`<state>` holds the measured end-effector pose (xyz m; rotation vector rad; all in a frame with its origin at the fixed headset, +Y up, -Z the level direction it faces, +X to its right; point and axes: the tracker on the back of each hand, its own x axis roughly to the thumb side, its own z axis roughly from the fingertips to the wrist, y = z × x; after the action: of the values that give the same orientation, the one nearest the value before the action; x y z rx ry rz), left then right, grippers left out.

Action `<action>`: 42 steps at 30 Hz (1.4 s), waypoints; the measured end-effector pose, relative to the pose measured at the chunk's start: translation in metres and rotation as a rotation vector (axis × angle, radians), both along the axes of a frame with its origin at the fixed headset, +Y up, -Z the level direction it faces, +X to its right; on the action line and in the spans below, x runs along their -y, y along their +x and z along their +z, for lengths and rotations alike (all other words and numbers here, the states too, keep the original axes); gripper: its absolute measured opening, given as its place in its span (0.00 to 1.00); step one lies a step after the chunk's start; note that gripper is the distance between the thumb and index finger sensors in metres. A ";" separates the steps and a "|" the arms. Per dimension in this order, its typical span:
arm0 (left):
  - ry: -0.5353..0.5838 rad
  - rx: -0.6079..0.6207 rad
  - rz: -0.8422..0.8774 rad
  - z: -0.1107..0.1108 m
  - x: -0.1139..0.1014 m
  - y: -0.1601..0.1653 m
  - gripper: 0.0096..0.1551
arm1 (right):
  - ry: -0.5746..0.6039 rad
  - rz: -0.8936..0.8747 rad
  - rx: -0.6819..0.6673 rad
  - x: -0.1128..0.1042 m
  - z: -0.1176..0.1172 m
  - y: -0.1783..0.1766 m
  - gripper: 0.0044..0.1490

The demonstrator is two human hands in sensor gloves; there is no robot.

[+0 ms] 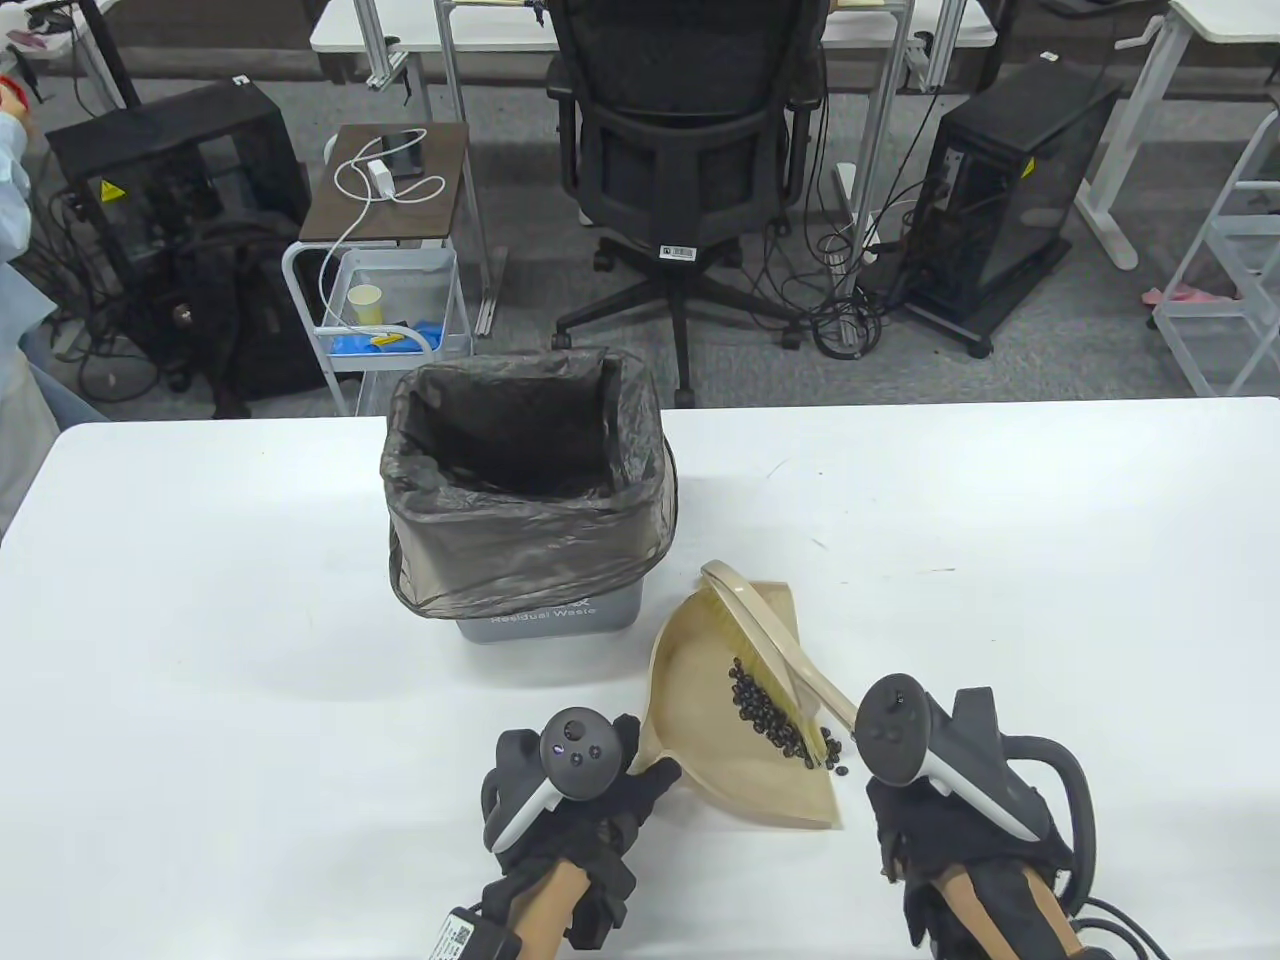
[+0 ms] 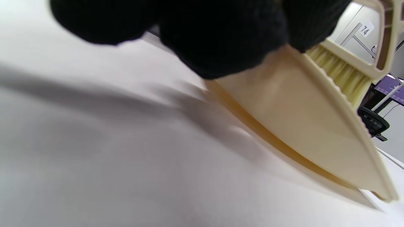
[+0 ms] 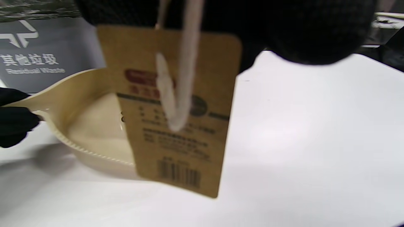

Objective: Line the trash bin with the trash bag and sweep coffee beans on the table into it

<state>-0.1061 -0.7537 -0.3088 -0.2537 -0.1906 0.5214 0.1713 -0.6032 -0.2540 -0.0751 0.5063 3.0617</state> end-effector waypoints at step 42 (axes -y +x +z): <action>-0.059 -0.038 0.433 -0.010 0.007 -0.034 0.41 | 0.516 -0.632 0.329 0.123 -0.062 0.130 0.45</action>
<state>-0.1404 -0.7602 -0.3188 -0.2609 -0.1937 0.9616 0.3010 -0.7263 -0.3165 -0.3215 -0.2439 2.3913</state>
